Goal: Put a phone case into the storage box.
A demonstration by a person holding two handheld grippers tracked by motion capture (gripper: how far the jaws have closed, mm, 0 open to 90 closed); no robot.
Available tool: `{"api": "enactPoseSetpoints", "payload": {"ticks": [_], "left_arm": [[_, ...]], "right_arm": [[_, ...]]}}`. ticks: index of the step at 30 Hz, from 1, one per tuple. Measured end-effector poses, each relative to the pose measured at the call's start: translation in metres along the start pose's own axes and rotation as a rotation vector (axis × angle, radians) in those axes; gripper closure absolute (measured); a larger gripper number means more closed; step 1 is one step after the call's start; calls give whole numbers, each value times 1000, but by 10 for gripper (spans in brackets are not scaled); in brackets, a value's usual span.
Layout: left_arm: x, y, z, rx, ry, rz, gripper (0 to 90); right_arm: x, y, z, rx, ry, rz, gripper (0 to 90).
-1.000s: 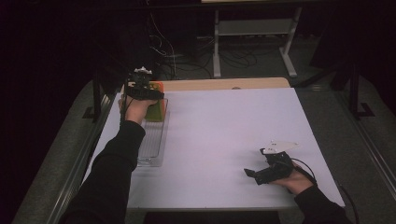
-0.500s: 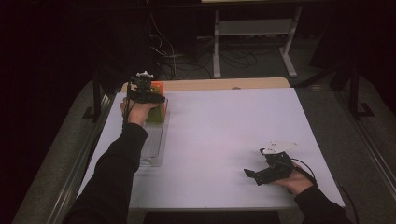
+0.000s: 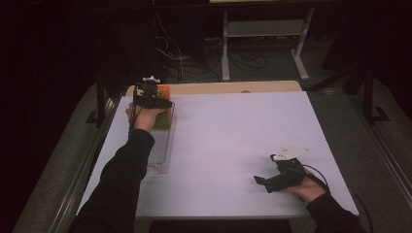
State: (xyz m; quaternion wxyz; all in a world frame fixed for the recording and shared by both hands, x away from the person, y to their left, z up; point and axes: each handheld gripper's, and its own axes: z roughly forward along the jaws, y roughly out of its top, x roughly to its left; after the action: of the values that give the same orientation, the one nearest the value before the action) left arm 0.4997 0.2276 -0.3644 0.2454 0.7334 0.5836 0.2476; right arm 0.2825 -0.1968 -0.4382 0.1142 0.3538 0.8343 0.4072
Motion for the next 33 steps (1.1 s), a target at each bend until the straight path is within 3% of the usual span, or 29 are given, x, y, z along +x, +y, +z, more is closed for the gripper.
{"api": "enactPoseSetpoints", "payload": {"ticks": [10, 20, 25, 28, 33], "left_arm": [[1, 2, 0, -30, 8, -4, 71], [7, 1, -2, -24, -13, -9, 30], [6, 2, -7, -42, -37, -15, 30], [9, 1, -12, -33, -53, 2, 30], [17, -1, -23, -34, -120, 17, 30]], "right_arm": [[0, 0, 1, 2, 3, -3, 0], [0, 0, 1, 3, 3, -5, 0], [0, 0, 1, 3, 1, -8, 0], [-1, 0, 1, 2, 2, 1, 0], [-1, 0, 1, 1, 8, -1, 0]]}}
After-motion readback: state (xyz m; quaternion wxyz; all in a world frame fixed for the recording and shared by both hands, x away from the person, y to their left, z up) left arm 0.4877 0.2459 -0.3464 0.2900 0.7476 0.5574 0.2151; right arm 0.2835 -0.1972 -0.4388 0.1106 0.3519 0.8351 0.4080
